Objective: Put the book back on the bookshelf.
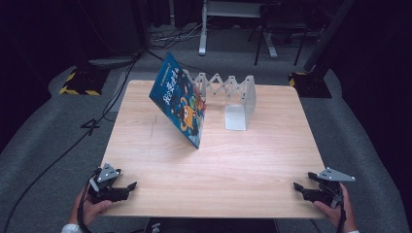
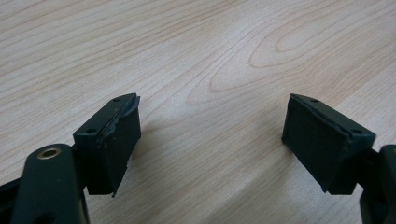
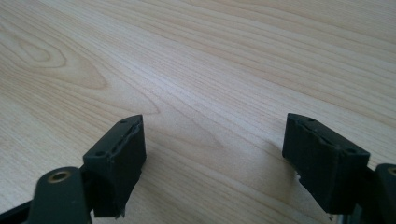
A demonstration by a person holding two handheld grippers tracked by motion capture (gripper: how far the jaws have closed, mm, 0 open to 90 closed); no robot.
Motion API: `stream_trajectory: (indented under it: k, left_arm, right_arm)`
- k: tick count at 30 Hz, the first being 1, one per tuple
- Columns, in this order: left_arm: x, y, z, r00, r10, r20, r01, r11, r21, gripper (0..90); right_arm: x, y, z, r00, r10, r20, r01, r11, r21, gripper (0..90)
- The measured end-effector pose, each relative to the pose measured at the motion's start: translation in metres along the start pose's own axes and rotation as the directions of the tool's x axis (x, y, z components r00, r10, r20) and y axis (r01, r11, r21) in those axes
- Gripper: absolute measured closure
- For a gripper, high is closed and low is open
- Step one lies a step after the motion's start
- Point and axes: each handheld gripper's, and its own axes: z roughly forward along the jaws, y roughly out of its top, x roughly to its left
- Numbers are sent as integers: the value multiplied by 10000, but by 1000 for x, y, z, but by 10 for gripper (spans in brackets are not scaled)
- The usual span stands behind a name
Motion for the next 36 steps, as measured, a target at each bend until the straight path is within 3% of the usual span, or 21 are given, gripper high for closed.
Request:
stream_trajectory:
  k: [36]
  left_arm:
    - [0,0,0,10000,-16,-74,16,10000,-14,189]
  right_arm:
    - [0,0,0,10000,-3,24,3,10000,-8,215]
